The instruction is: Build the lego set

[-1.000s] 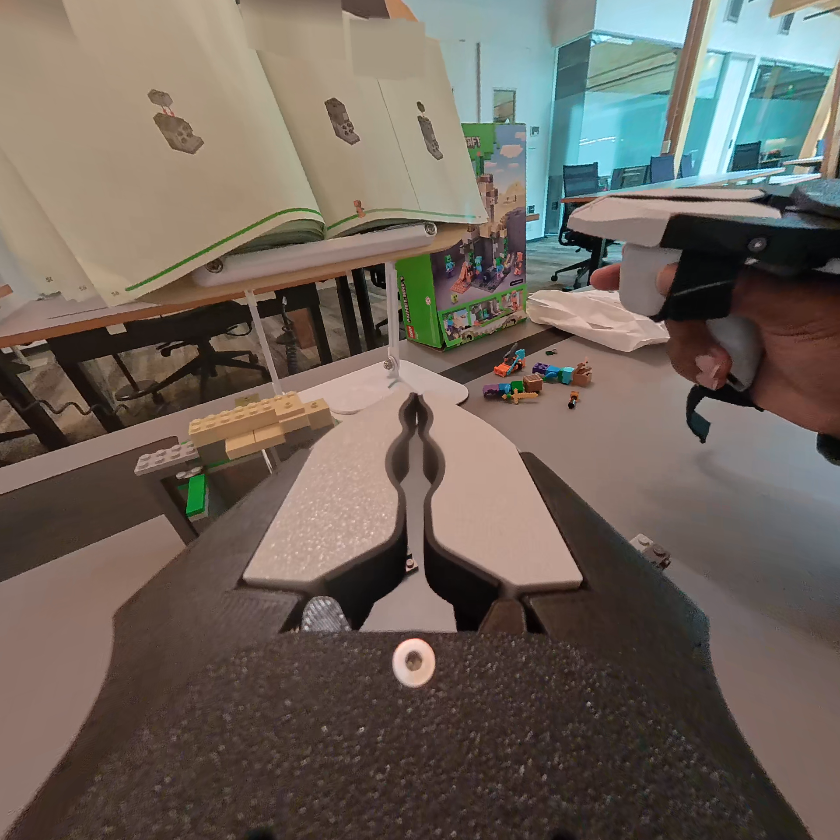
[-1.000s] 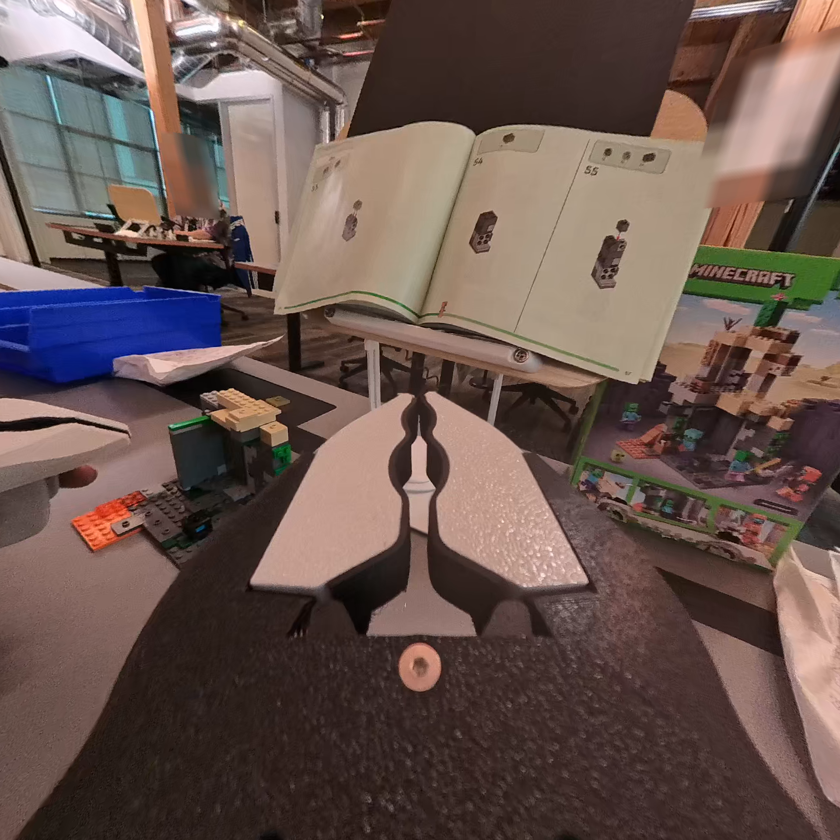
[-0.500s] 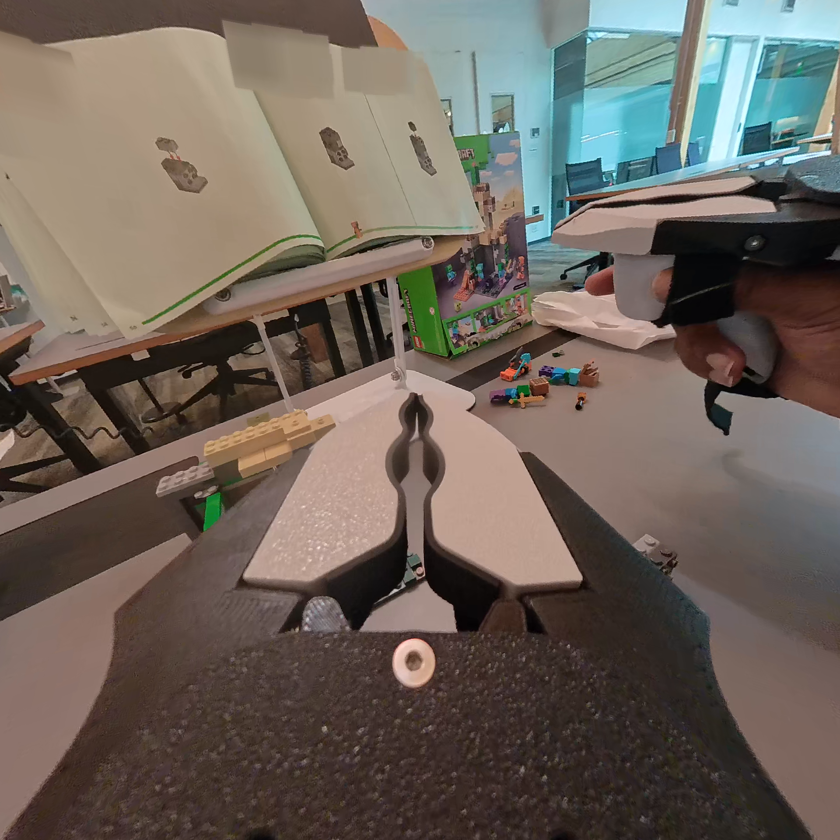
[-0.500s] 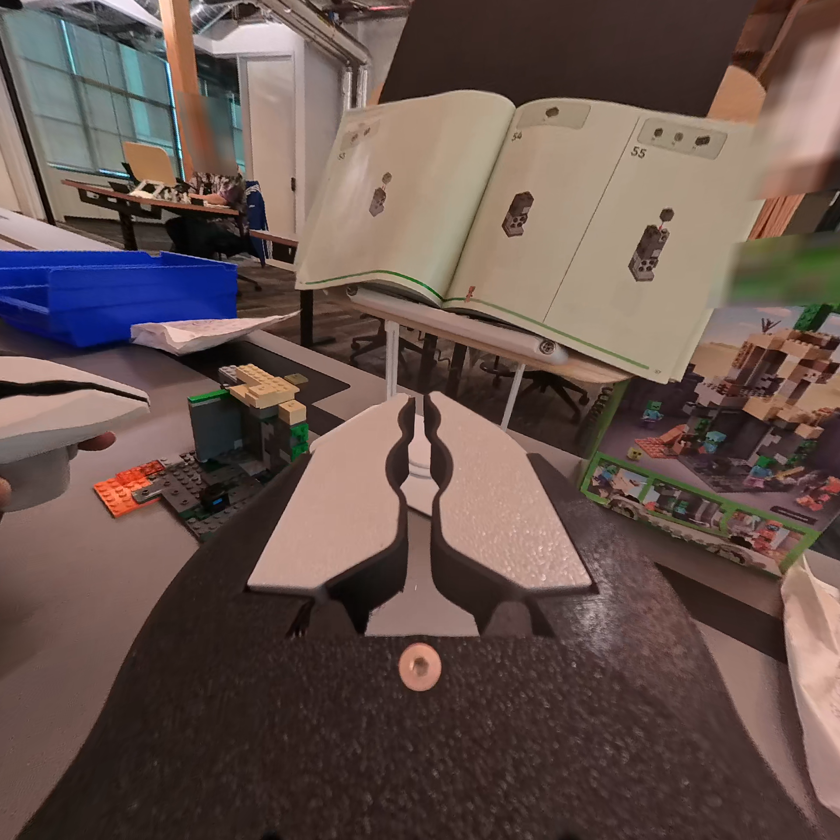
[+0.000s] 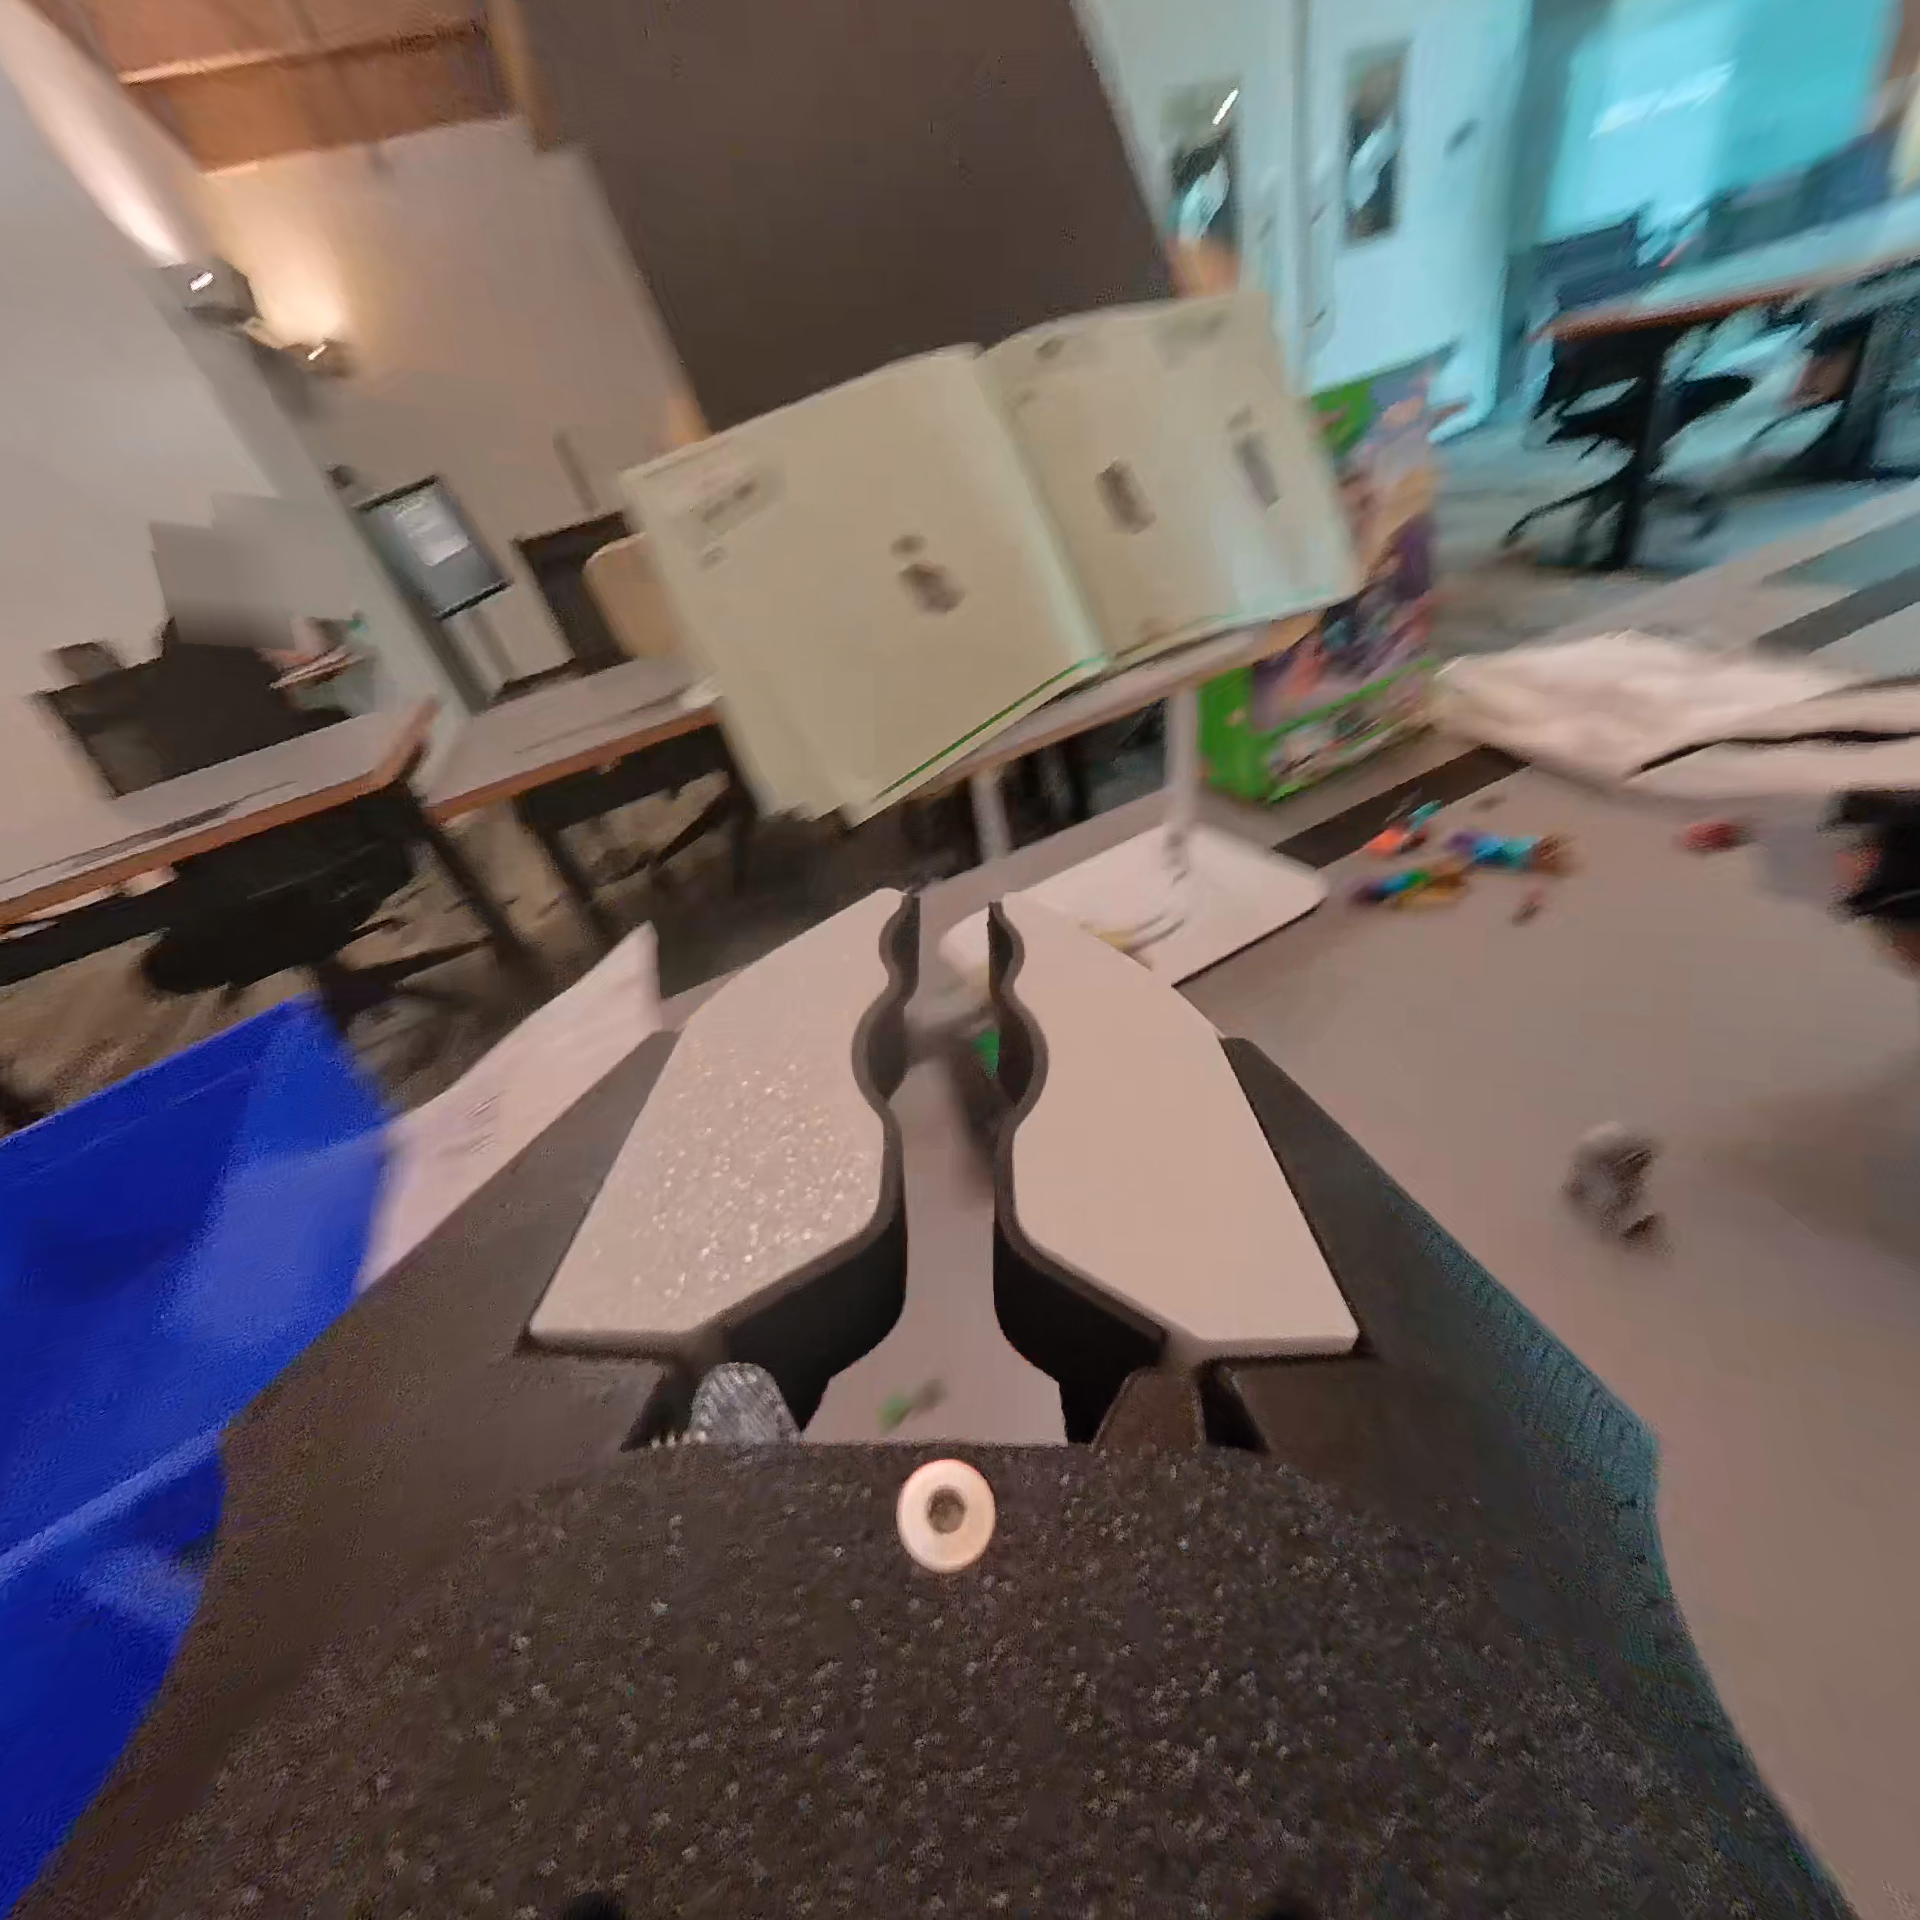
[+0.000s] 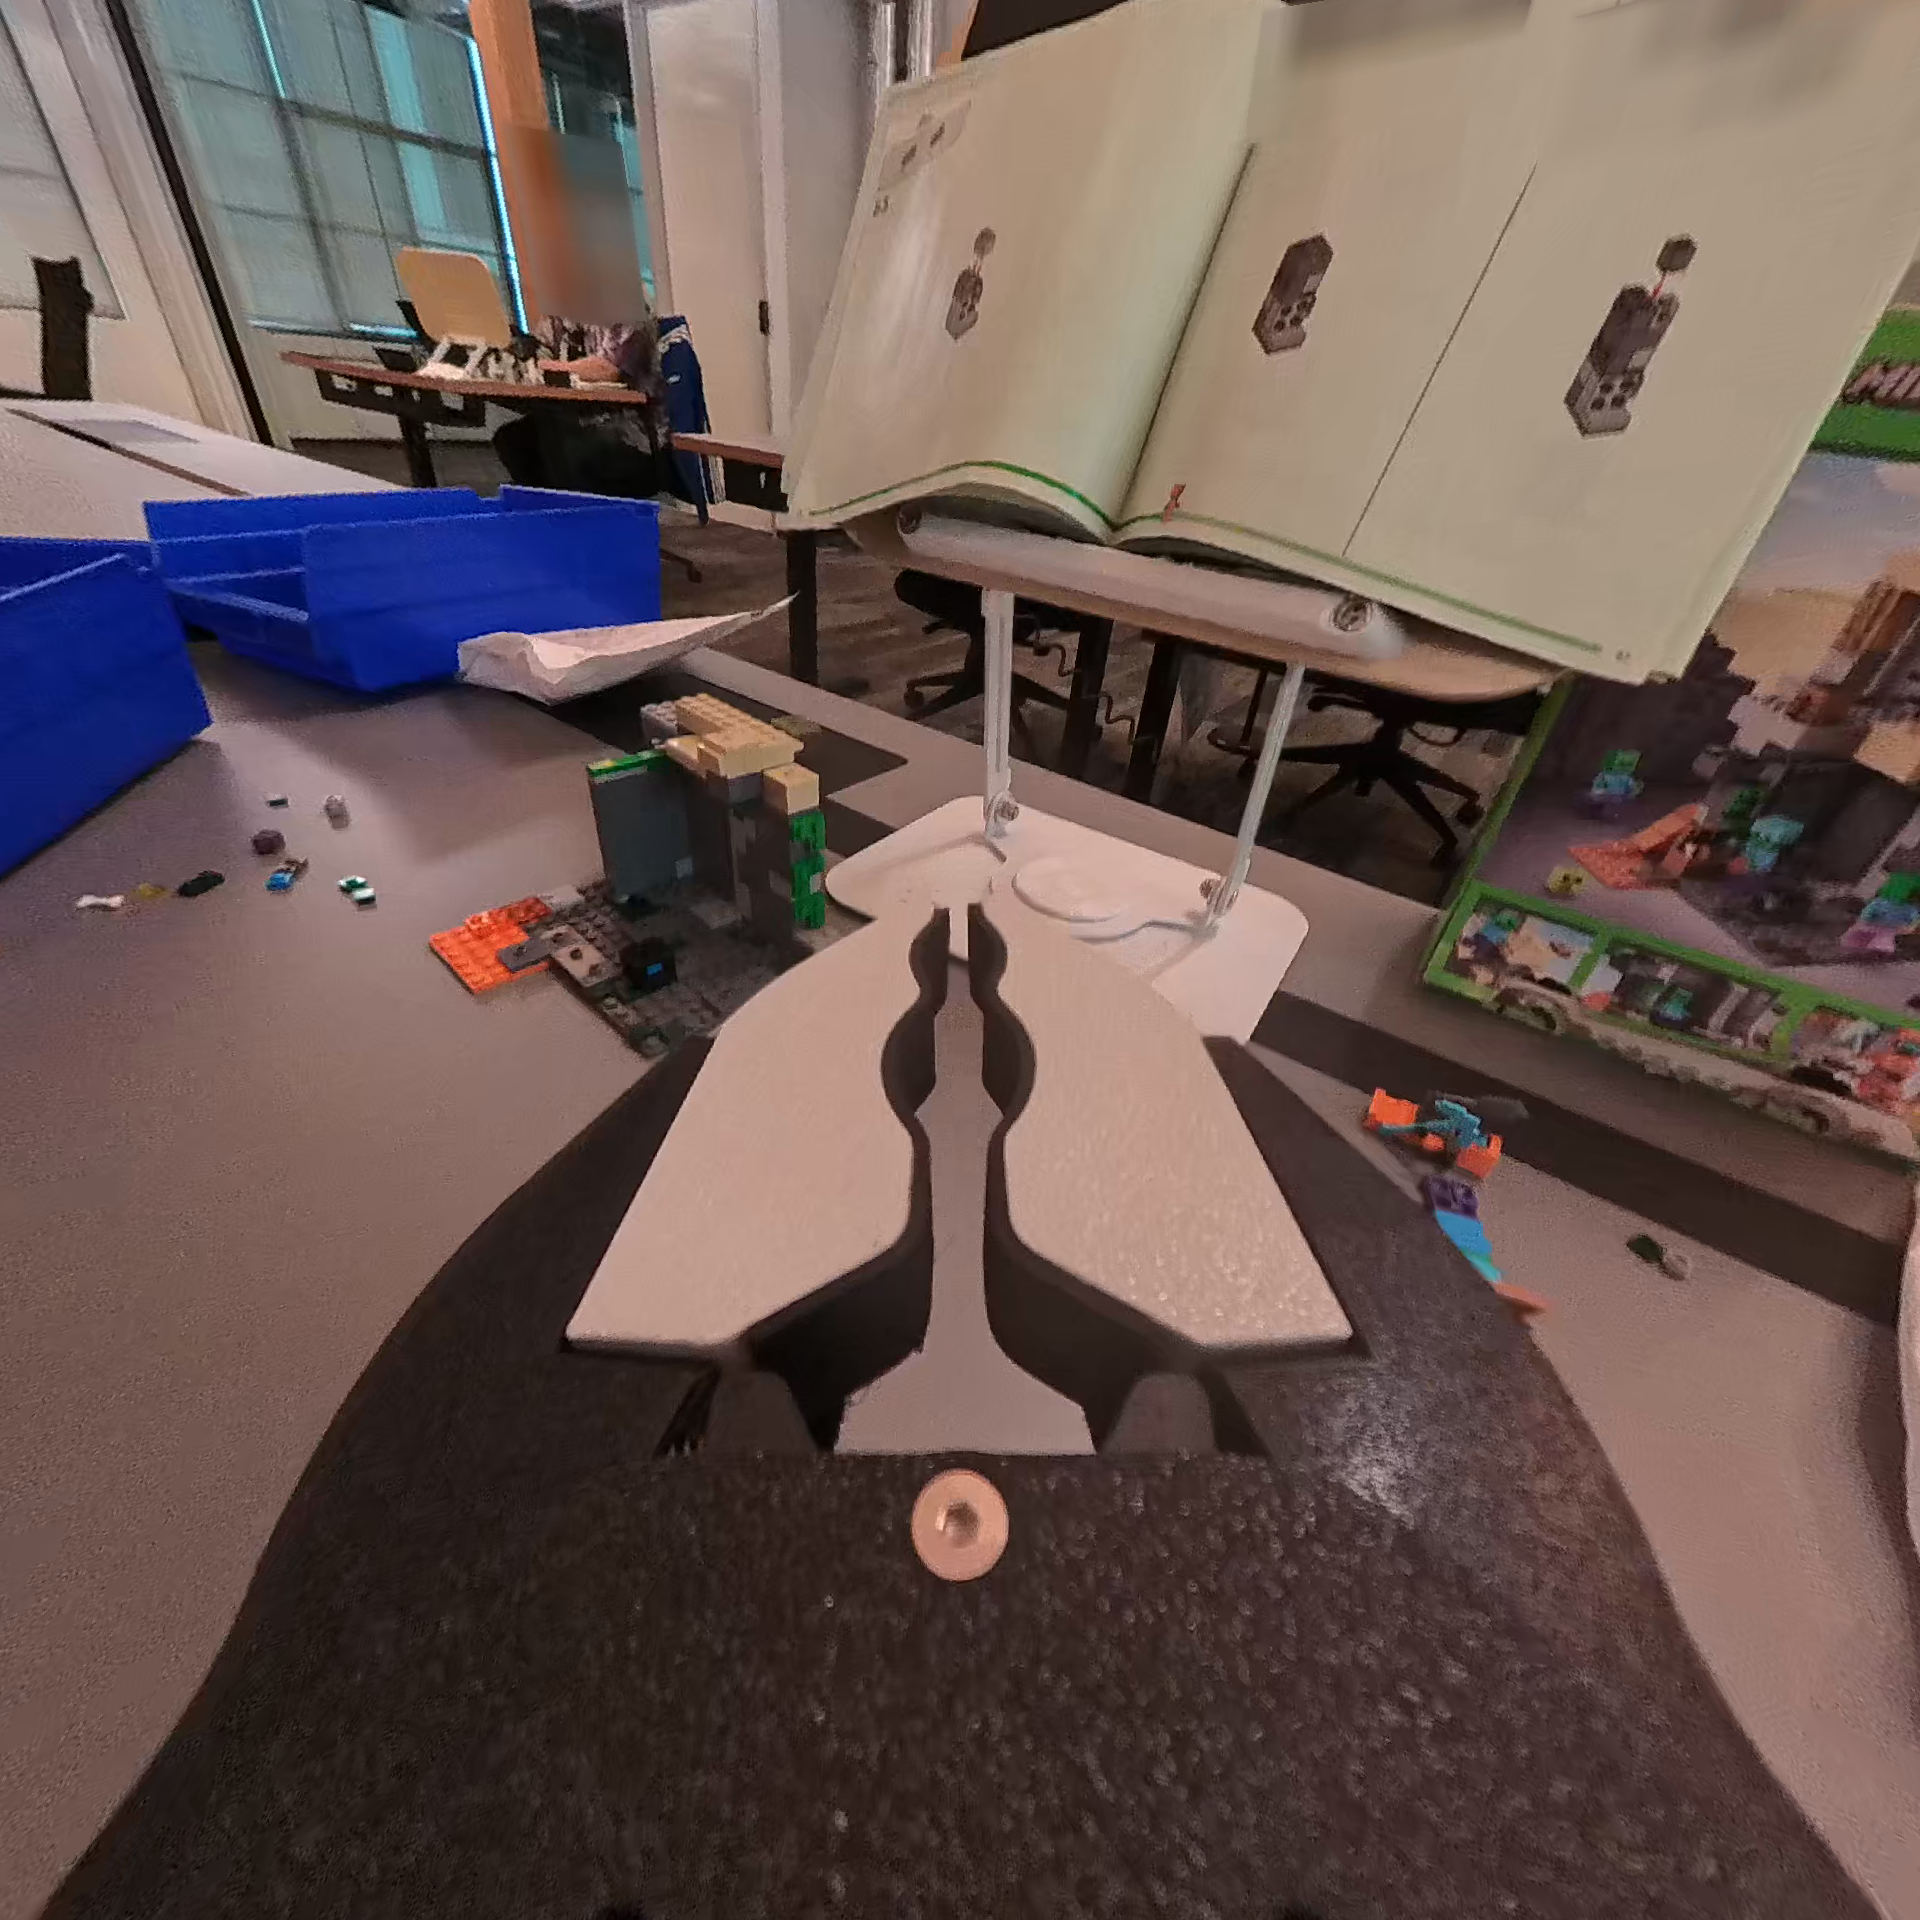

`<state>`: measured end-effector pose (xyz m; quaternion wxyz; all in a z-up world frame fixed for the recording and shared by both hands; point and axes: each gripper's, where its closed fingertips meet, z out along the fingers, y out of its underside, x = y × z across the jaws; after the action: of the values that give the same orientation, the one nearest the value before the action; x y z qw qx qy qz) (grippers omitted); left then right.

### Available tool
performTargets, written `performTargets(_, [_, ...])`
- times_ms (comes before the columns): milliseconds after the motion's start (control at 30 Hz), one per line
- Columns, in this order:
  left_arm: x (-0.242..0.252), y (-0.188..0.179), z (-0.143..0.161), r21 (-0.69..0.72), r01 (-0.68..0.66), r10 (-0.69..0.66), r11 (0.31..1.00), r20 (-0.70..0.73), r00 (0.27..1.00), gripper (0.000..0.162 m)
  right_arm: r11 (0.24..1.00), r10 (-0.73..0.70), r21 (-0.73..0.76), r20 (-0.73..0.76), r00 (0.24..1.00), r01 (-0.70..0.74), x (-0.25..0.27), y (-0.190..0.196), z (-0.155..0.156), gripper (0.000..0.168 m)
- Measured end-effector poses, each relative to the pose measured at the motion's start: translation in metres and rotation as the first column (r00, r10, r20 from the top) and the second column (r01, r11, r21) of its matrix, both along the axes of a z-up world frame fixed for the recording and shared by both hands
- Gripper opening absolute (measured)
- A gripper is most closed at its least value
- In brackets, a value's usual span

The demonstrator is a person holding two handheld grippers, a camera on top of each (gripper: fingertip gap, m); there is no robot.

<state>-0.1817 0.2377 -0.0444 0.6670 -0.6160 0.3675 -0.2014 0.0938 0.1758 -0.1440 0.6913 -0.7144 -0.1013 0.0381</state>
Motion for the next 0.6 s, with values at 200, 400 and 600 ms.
performTargets(200, [-0.164, 0.058, -0.047, -0.183, -0.235, 0.132, 0.955, -0.447, 0.885, 0.021, 0.998, 0.059, -0.028, -0.058, 0.997, -0.061, -0.002, -0.007, -0.007, 0.0])
performTargets(400, [-0.251, 0.077, -0.134, -0.445, -0.342, -0.022, 0.828, -0.634, 0.773, 0.024, 0.992, 0.109, -0.053, -0.074, 0.991, -0.113, -0.014, -0.006, -0.015, 0.0])
performTargets(600, [-0.257, 0.09, -0.18, -0.557, -0.365, -0.126, 0.746, -0.657, 0.743, 0.024, 0.989, 0.124, -0.075, -0.068, 0.99, -0.129, -0.02, -0.005, -0.022, 0.0])
